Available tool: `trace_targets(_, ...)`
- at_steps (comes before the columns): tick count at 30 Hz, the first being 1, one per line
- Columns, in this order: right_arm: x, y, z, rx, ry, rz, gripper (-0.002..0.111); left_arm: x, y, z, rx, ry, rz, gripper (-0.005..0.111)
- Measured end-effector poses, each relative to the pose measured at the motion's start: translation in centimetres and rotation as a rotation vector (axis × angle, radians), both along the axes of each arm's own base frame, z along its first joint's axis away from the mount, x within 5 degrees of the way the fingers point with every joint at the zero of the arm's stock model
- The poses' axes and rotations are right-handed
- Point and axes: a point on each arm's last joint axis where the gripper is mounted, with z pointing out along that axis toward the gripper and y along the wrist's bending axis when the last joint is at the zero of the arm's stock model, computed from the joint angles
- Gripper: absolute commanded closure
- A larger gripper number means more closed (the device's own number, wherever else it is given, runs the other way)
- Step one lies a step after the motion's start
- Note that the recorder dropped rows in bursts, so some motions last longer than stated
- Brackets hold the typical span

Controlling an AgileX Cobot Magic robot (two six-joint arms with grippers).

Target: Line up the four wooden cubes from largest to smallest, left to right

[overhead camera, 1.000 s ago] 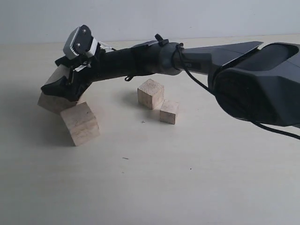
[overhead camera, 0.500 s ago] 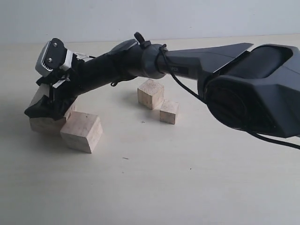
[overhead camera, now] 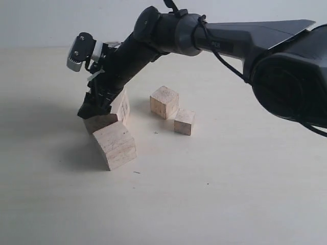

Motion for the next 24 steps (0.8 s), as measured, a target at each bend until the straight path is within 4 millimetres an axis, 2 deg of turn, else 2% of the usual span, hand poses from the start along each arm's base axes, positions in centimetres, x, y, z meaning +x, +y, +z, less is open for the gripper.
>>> trace_targets(5, 1.8, -2.1, 0.1, 0.05, 0.006, 0.054, 0.108, 0.0, 0.0, 0.0, 0.0, 0.0, 0.0, 0.107)
trace_targets(17, 0.6, -1.5, -0.3, 0.105, 0.098, 0.125, 0.108, 0.0, 0.0, 0.0, 0.0, 0.0, 0.0, 0.107)
trace_targets(24, -1.3, 0.1, -0.3, 0.104, 0.105, 0.175, 0.108, 0.0, 0.0, 0.0, 0.0, 0.0, 0.0, 0.107)
